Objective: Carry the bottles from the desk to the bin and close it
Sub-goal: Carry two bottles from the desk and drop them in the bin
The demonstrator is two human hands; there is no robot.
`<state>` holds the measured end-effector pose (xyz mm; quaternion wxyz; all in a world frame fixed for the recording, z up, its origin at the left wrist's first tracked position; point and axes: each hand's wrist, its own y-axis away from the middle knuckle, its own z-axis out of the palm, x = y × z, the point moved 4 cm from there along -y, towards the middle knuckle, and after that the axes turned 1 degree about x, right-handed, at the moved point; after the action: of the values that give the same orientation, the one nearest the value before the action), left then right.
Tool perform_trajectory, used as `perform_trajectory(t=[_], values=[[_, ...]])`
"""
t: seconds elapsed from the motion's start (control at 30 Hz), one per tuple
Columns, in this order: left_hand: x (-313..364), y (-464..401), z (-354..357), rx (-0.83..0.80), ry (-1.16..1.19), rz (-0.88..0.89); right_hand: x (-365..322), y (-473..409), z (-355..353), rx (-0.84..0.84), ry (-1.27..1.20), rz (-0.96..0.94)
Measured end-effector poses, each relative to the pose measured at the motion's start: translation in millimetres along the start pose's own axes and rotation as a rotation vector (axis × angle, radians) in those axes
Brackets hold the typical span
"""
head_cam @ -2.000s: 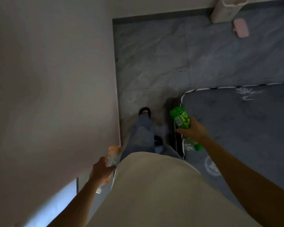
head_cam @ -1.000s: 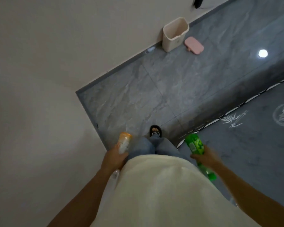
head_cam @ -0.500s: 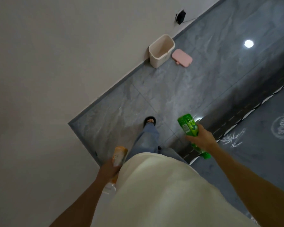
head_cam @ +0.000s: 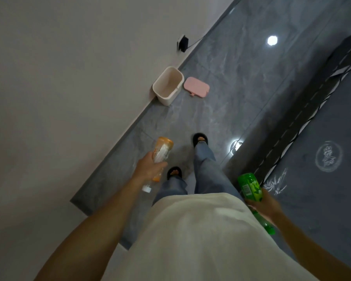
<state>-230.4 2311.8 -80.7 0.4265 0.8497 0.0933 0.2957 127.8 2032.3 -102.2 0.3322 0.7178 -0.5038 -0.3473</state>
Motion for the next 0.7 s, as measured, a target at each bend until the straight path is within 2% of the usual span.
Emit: perform_trajectory(t=[0.13, 0.3, 0.43, 0.7], values=[[47, -34, 2, -0.007, -0.021, -0.023, -27, -33, -41, 0.035, 0.082, -0.008], [70, -58, 7, 0.032, -0.025, -0.121, -91, -88, -95, -0.001, 0.126, -0.032], [65, -54, 5, 0.08, -0.021, -0.181, -163, -120, -126, -0.018, 0.207, -0.101], [32, -50, -3, 0.013, 0.022, -0.424, -333, -164, -132, -0.121, 0.35, -0.4]])
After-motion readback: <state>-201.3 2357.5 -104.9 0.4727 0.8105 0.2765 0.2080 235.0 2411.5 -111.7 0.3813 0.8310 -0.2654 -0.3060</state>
